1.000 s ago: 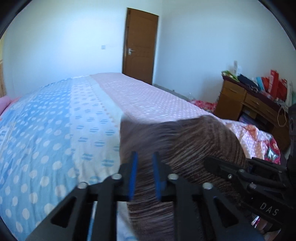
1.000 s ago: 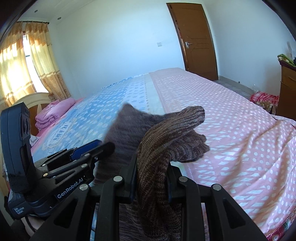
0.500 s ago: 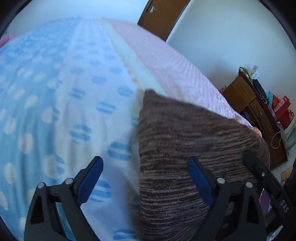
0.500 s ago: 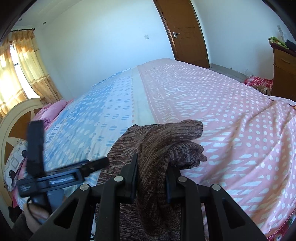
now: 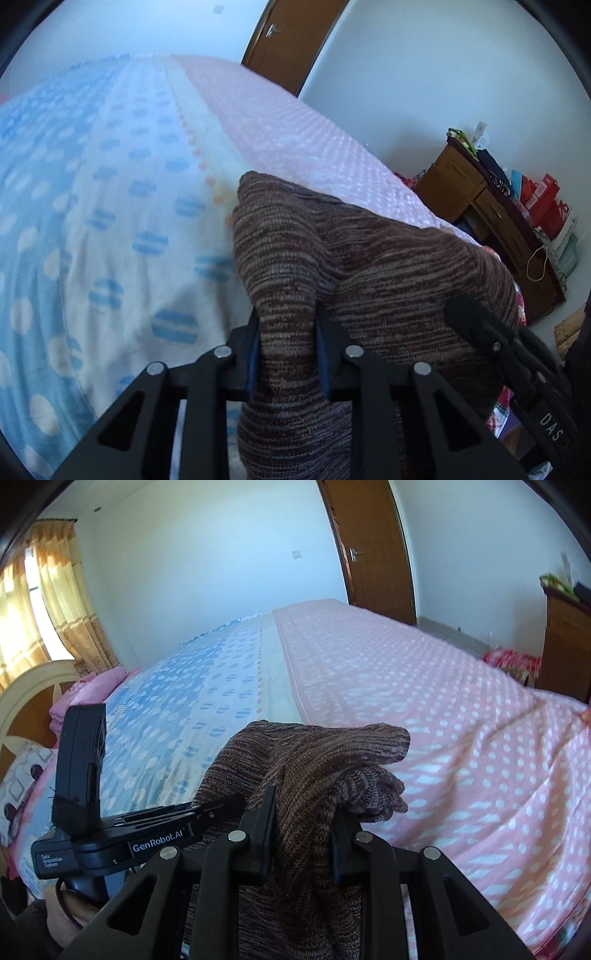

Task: Fold small clothes
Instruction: 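Lift the sweater bundle with both tools and carry it along the bed, then lower the sweater bundle onto the pink sheet and open both tools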

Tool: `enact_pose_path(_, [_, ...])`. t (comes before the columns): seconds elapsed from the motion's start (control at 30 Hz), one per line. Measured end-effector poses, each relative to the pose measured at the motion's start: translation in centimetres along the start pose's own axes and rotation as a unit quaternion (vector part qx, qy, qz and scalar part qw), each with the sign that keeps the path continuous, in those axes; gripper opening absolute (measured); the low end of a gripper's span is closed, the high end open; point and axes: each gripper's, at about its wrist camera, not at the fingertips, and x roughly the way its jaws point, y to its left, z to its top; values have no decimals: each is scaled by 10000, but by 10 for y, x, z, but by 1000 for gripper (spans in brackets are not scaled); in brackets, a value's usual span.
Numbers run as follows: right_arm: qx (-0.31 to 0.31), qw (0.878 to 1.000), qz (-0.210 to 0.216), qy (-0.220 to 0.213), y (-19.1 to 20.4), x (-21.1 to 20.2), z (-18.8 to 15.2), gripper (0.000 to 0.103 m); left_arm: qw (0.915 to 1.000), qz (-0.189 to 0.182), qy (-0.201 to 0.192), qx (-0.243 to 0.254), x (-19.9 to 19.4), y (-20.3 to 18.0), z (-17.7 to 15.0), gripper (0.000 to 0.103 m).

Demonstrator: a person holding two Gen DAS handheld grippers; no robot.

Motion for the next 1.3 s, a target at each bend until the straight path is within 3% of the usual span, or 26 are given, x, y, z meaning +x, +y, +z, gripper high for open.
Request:
enact_pose_path(0.3, [-806,9925,-624,-677,-9,-26,39,24,9959,-195,-521,720,-7,-47,51,25])
enact_pose_path(0.5, [-995,9871,-994,-770,-38,-23,54,24,9916,-396,-636,1055,14,-73,68,25])
enact_pose_path(0.67, [-1015,9847,-1216,-732,-65,-9,65,24,9915,-495,-628,1025,41,-87,86,25])
enact_pose_path(0.8, [-987,9850,-1287,-592,-86,14,73,24,9911,-368,-651,1101,65,-95,97,25])
enact_pose_path(0.93, [-627,9889,-1332,-185,-119,46,70,24,9928,-206,-353,1122,98,-100,95,25])
enact_pose_path(1.0, [-481,9881,-1456,107,-133,62,65,24,9924,-17,-299,1195,107,-100,90,16])
enact_pose_path(1.07, [-304,9864,-1584,324,-146,71,60,26,9911,197,-320,1281,110,-102,84,16])
enact_pose_path(1.17, [-82,9870,-1538,468,-158,69,53,34,9902,537,-197,1270,115,-103,80,39])
enact_pose_path(1.3, [97,9867,-1583,366,-166,42,42,45,9942,319,-101,1023,100,-87,67,47])
